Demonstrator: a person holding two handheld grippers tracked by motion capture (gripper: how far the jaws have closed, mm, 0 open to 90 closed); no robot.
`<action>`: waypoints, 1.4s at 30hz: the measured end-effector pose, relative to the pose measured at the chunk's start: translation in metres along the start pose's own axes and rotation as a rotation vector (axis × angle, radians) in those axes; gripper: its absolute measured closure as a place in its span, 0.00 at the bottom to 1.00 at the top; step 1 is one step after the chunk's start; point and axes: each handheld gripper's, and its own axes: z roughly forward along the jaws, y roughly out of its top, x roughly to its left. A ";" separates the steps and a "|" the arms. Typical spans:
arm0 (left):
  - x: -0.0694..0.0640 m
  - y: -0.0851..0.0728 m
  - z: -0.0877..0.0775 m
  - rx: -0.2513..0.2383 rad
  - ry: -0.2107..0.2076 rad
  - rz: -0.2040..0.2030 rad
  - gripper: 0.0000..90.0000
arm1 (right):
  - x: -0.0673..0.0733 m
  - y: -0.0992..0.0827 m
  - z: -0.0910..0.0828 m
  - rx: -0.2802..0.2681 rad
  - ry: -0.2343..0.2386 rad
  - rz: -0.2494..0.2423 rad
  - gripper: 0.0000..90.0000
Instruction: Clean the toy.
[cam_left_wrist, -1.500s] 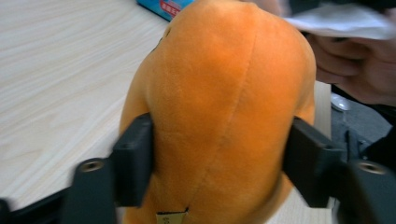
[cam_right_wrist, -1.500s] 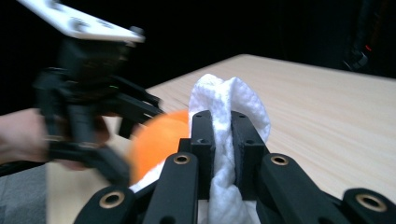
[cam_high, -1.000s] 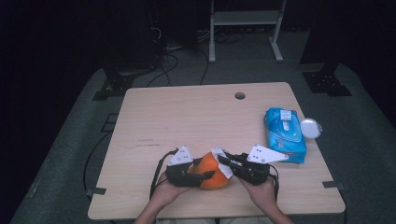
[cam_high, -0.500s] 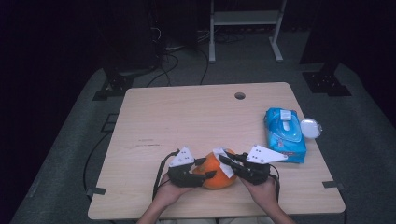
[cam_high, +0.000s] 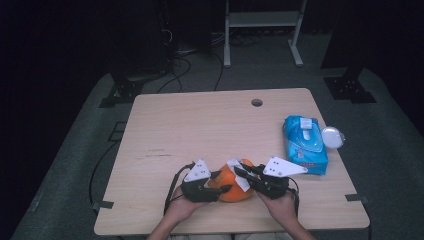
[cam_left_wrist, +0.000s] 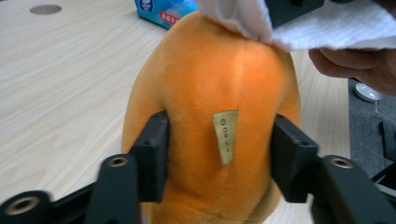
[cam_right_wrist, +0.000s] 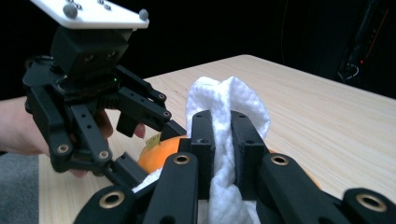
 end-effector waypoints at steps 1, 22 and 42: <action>0.000 0.001 -0.001 -0.010 -0.008 -0.009 0.55 | -0.002 0.000 0.000 0.002 -0.001 0.001 0.90; 0.011 -0.007 0.008 0.045 -0.040 -0.094 0.13 | -0.026 -0.010 -0.004 0.028 -0.052 0.099 0.90; 0.003 0.007 -0.013 -0.039 -0.035 -0.049 0.49 | -0.002 0.004 0.000 -0.016 0.012 0.025 0.90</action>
